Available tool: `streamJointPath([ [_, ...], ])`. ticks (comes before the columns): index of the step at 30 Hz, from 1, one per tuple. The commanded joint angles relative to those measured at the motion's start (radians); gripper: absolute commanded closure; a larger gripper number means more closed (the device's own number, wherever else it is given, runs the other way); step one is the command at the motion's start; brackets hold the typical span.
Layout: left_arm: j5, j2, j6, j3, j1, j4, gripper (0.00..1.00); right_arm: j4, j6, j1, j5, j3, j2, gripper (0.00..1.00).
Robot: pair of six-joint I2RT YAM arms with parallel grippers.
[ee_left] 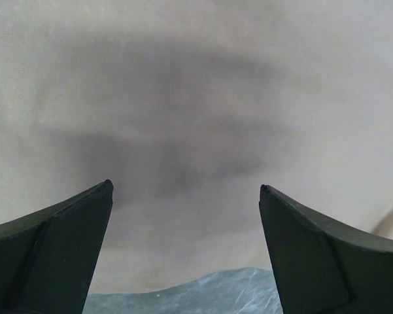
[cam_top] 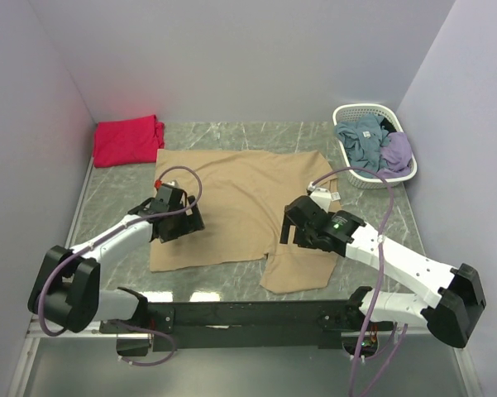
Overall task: Fold and stack the t-shirts
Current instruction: Flatten the tshirt out
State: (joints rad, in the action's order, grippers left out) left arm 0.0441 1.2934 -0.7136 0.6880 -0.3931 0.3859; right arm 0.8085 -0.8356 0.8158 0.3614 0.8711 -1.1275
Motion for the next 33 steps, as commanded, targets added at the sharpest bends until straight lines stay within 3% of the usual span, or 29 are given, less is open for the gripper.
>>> streamJointPath([
  [1,-0.007,0.024,-0.030,0.004,-0.001,-0.047,0.00,0.032,0.004,0.005,0.047,0.016,0.037,0.03],
  [7,0.193,0.130,-0.026,0.051,-0.003,0.071,0.00,0.043,-0.007,0.006,0.016,-0.010,0.015,0.03],
  [19,0.404,0.300,-0.109,0.137,-0.003,0.194,0.00,0.092,-0.053,0.005,0.014,-0.063,0.069,0.01],
  [29,0.467,0.241,-0.168,0.136,-0.007,0.234,0.01,0.170,-0.184,0.003,0.209,-0.026,0.150,0.00],
  [33,0.442,0.141,-0.121,0.134,-0.032,0.208,0.01,0.081,-0.107,-0.029,0.267,0.003,0.215,0.00],
])
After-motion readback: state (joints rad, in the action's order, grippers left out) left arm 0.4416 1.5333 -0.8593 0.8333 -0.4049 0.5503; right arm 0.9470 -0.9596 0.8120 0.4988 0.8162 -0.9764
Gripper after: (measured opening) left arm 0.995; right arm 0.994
